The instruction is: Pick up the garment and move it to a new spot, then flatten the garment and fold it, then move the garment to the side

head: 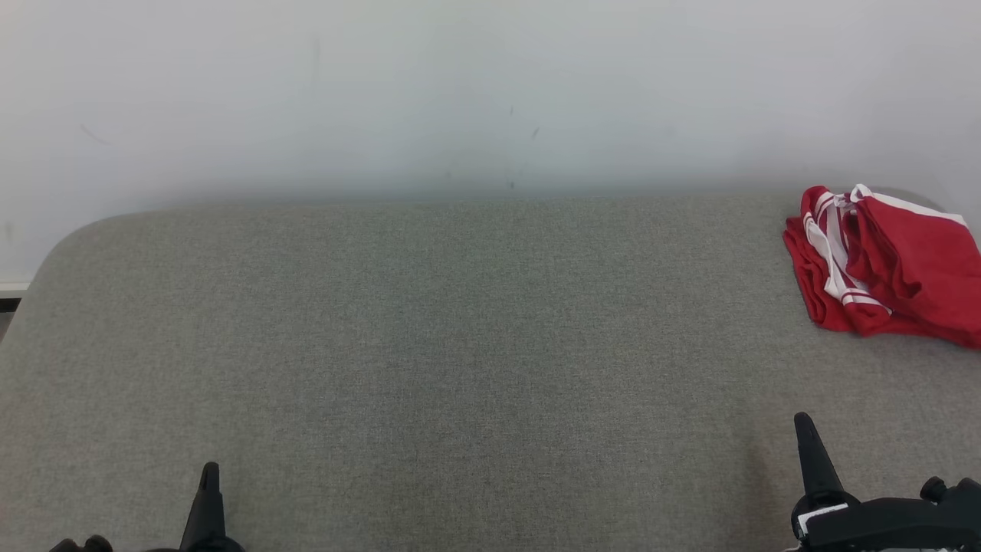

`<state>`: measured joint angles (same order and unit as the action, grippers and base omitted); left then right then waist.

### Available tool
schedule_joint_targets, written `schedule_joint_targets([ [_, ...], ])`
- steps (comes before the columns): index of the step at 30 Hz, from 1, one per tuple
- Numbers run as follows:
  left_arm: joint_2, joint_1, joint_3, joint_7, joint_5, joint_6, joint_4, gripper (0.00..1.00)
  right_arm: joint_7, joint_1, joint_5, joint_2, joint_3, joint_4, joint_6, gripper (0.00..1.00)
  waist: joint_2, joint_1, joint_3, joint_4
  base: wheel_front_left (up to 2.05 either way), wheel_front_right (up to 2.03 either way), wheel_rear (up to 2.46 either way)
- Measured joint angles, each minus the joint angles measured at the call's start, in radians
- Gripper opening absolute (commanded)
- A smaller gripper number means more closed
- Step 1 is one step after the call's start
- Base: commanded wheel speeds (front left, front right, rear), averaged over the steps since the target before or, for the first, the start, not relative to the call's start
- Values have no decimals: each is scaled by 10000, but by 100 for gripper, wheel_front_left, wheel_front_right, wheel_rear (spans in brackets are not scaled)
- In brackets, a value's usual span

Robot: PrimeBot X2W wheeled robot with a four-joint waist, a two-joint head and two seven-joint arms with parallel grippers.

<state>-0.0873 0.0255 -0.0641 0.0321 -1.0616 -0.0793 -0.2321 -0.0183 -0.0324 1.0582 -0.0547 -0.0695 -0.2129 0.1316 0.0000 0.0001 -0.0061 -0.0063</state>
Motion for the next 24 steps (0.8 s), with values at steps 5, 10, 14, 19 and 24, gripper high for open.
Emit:
schedule_joint_targets([
  [5, 19, 52, -38, -119, -443, -13, -8, 0, -82, -47, 385, 4, -36, -33, 0, 0, 0, 0, 5, 4, 0, 0, 0],
  [10, 54, 135, -82, -257, -926, -86, -17, 0, -173, -121, 901, 10, -77, -58, 0, 0, 0, 0, 12, 8, 0, 0, 0],
  [14, 82, 177, -121, -341, -1294, -100, -29, 0, -232, -162, 1317, 12, -105, -86, 0, 0, 0, 0, 18, 12, 0, 0, 0],
  [19, 105, 248, -159, -487, -1770, -174, -38, 0, -316, -238, 1785, 13, -146, -107, 0, 0, 0, 0, 25, 17, 0, 0, 0],
  [24, 144, 290, -199, -604, -2247, -188, -52, 0, -395, -301, 2196, 15, -182, -138, 0, 0, 0, 0, 31, 21, 0, 0, 0],
])
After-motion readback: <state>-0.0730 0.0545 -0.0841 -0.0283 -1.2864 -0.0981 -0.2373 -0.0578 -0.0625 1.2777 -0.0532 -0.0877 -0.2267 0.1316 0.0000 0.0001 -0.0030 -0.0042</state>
